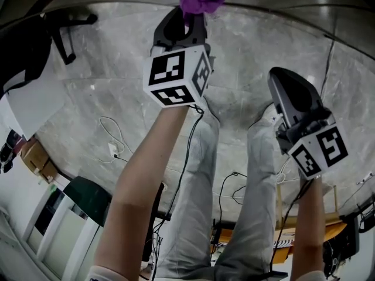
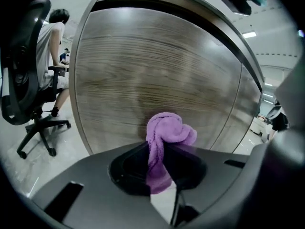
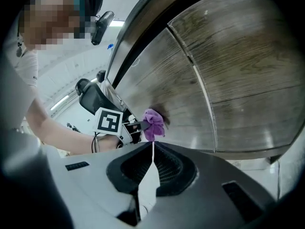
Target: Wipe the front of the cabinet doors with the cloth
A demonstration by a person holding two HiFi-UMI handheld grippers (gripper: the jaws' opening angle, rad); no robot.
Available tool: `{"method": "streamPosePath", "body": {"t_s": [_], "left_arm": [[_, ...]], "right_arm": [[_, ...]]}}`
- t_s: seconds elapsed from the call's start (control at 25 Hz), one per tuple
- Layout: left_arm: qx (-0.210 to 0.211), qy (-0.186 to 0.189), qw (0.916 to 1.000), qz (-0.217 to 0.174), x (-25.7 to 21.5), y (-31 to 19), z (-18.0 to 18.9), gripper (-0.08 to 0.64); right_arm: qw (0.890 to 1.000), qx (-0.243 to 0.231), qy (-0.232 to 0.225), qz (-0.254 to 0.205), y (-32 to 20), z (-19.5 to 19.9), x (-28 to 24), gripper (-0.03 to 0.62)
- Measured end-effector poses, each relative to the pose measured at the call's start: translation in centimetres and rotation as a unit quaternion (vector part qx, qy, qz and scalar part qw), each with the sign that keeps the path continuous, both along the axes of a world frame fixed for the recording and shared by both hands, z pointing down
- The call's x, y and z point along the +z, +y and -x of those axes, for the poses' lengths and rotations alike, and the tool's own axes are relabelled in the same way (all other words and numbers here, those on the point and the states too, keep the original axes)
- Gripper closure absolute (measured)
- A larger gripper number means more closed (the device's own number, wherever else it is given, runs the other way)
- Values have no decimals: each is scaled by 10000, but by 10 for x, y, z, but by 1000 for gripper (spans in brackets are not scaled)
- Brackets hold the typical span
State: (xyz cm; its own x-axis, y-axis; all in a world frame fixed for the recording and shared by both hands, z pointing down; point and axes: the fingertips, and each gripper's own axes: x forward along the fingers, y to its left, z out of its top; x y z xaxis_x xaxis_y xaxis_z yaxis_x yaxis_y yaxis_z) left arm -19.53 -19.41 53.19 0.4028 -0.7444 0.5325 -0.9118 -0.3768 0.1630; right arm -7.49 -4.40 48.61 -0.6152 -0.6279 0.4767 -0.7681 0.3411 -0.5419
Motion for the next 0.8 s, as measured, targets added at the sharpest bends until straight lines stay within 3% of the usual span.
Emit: {"method": "streamPosePath", "body": {"t_s": [0.28, 0.8], "left_arm": [[-162, -41, 9999, -3, 1, -15, 55, 483], [-373, -188, 9991, -69, 4, -37, 140, 483]], "right_arm": [[9997, -221, 86, 14, -11, 39, 3, 563], [10000, 19, 97, -11, -31, 87, 11, 563]]}}
